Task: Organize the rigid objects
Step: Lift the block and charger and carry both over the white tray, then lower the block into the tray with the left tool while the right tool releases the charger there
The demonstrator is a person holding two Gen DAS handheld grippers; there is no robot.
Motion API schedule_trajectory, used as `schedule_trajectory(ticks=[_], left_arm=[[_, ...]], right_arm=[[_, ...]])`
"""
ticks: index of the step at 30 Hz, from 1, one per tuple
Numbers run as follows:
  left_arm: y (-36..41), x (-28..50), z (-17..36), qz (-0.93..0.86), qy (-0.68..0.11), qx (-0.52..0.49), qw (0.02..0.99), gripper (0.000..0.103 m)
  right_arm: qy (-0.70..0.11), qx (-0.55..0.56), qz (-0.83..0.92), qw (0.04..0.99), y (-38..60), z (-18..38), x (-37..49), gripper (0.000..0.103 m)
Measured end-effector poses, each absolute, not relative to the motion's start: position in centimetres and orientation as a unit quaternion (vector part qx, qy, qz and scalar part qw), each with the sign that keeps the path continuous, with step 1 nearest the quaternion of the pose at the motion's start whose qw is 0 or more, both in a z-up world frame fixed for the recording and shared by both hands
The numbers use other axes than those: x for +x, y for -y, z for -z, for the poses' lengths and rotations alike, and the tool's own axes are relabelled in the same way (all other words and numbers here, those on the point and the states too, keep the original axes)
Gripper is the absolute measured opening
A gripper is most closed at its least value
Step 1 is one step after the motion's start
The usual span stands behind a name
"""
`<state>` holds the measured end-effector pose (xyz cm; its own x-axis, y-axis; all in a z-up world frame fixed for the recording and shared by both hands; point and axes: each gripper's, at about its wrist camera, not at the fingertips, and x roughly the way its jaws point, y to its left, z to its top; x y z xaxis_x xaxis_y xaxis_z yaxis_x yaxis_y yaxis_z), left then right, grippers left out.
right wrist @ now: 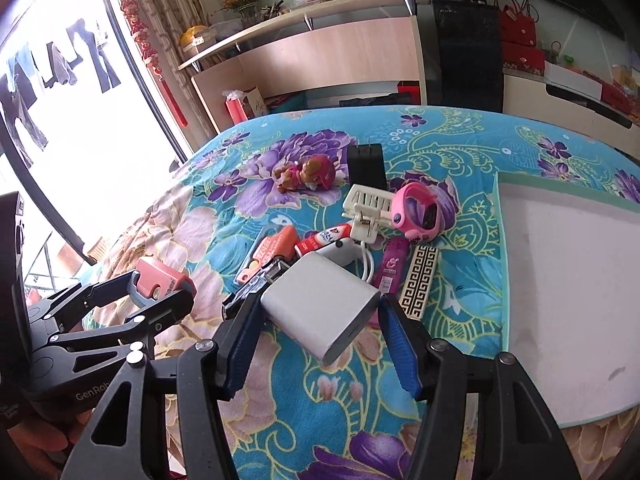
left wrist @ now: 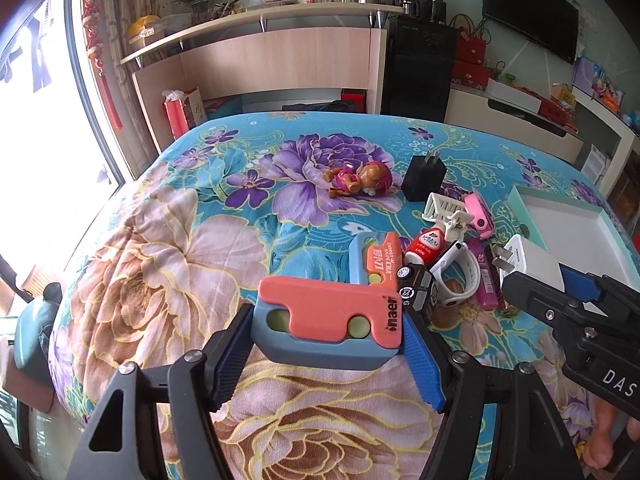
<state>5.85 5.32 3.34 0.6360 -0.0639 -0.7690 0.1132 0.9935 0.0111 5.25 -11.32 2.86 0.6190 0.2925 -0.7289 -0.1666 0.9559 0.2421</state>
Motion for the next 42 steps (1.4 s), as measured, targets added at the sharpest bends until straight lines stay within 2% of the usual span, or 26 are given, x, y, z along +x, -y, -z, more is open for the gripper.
schedule_trajectory(ticks=[8,17,26,33,42], left_arm=[[1.8,7.8,-5.1,0.103,-0.408,0.063,0.905,0.074],[12.0,9.4,-4.2,0.173,-0.420,0.101,0.885,0.074],[20.0,11.7,-2.9,0.217,-0.435,0.112,0.867,0.074],[23.6,13.1,-1.6,0.220,-0.441,0.122,0.862,0.074],[24.3,14.4,-0.3,0.208,-0.451,0.113,0.860,0.074]], right_arm=[[-0.388,0.103,-0.032,0.915,18.7,-4.0,6.2,0.061],[-0.363,0.151,0.107,0.913,29.5,-3.4,4.6,0.061],[-0.356,0.156,0.192,0.901,35.1,-2.5,3.8,0.061],[-0.356,0.159,0.222,0.894,37.2,-2.0,3.7,0.061],[-0.362,0.161,0.223,0.891,37.7,-1.6,4.0,0.061]])
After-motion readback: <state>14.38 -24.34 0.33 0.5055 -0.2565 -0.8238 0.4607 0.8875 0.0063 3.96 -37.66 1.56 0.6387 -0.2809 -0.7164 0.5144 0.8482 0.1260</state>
